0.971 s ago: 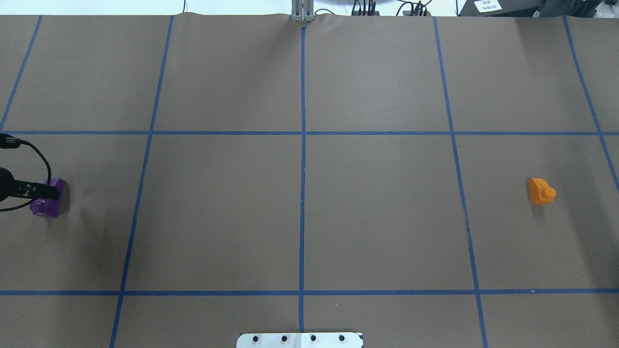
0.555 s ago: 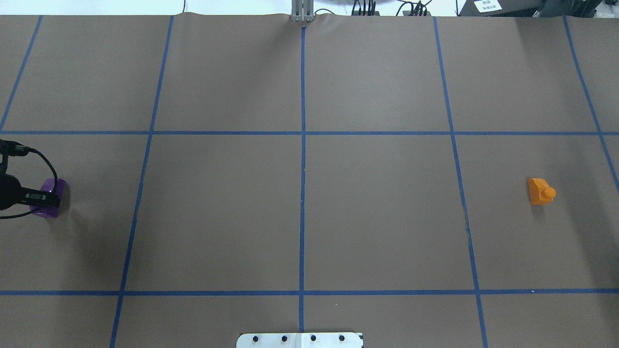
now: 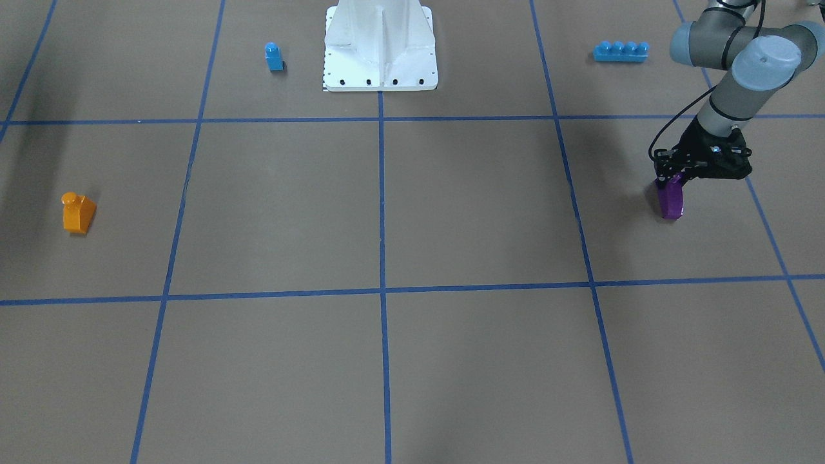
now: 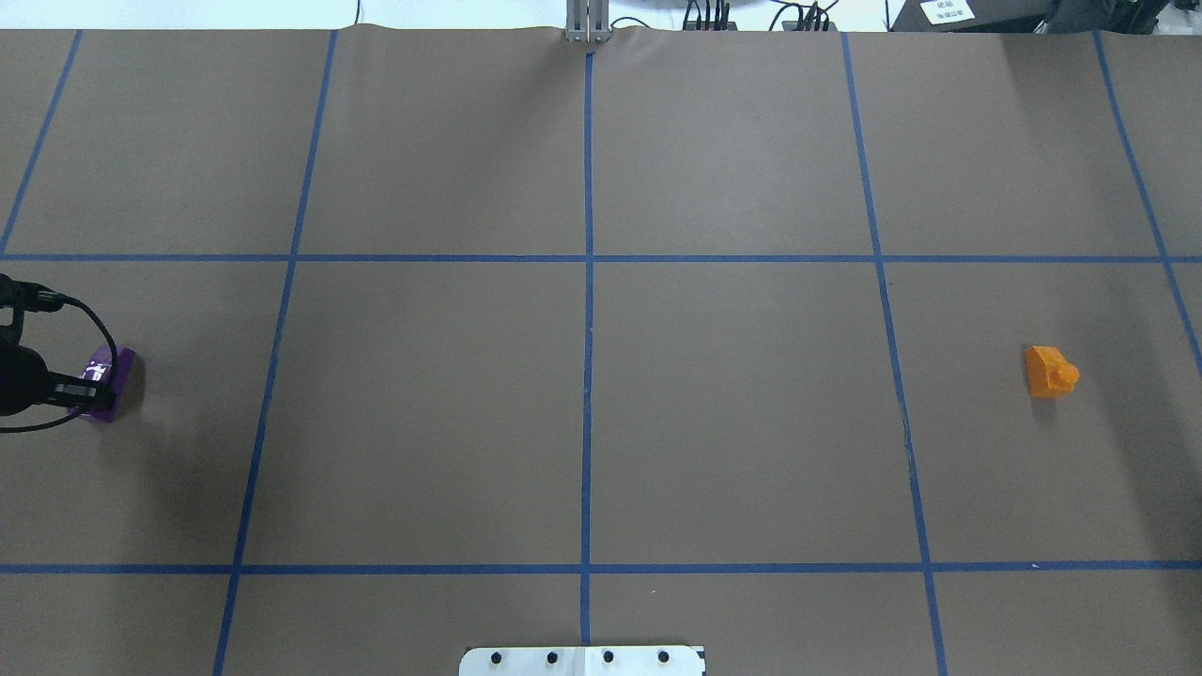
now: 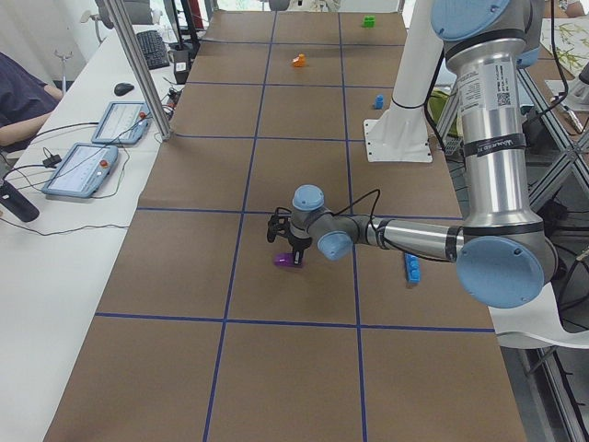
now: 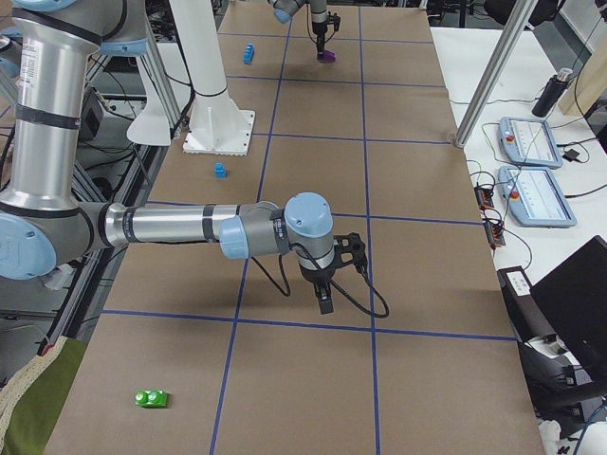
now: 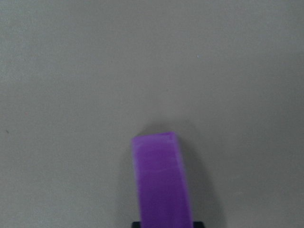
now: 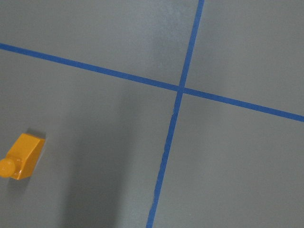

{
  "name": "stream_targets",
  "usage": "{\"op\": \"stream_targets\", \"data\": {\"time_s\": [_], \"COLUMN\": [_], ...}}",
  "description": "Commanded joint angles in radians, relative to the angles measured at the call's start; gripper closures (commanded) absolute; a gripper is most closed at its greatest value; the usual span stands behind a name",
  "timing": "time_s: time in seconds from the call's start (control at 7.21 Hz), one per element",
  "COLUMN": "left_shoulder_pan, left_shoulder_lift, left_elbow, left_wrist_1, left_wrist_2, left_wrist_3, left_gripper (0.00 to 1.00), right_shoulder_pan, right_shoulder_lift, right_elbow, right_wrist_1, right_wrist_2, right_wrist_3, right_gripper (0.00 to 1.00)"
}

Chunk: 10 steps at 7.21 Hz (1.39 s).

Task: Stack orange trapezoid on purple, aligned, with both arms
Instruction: 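Lower the left gripper onto the purple block and close on it, then carry the purple block with the left gripper to the table center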

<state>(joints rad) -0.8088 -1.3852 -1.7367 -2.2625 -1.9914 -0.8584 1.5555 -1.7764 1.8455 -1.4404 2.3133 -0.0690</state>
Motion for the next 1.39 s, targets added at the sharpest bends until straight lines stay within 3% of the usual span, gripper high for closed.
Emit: {"op": "stream_targets", "data": {"time_s": [0.0,0.28,0.55,0.83,0.97,1.25], "left_shoulder_pan": [0.000,0.006,0.103,0.228,0.294,0.373], "left_shoulder_lift": [-0.003,-0.075,-0.333,-0.631,-0.740,-0.930], "left_elbow": [-0.071,-0.193,-0.205,-0.204,-0.183,0.037], "left_wrist_1": [0.003,0.087,0.305,0.645,0.749,0.753], "left_wrist_2": [-0.004,-0.007,0.002,0.038,0.116,0.163], "left_wrist_3": [-0.004,-0.055,-0.177,-0.281,-0.286,-0.379], "left_gripper": [1.00,1.00,1.00,1.00,1.00,1.00], "right_shoulder_pan": [0.000,0.000,0.000,0.000,0.000,0.000], "right_shoulder_lift": [0.000,0.002,0.000,0.000,0.002,0.002], "right_elbow": [0.000,0.001,0.001,0.001,0.000,0.000], "right_wrist_1": [0.000,0.002,0.000,0.000,0.000,0.000], "right_wrist_2": [0.002,0.002,0.002,0.002,0.002,0.002], "right_wrist_3": [0.000,-0.012,-0.011,-0.009,-0.006,-0.005], "right_gripper": [0.00,0.00,0.00,0.00,0.00,0.00]}}
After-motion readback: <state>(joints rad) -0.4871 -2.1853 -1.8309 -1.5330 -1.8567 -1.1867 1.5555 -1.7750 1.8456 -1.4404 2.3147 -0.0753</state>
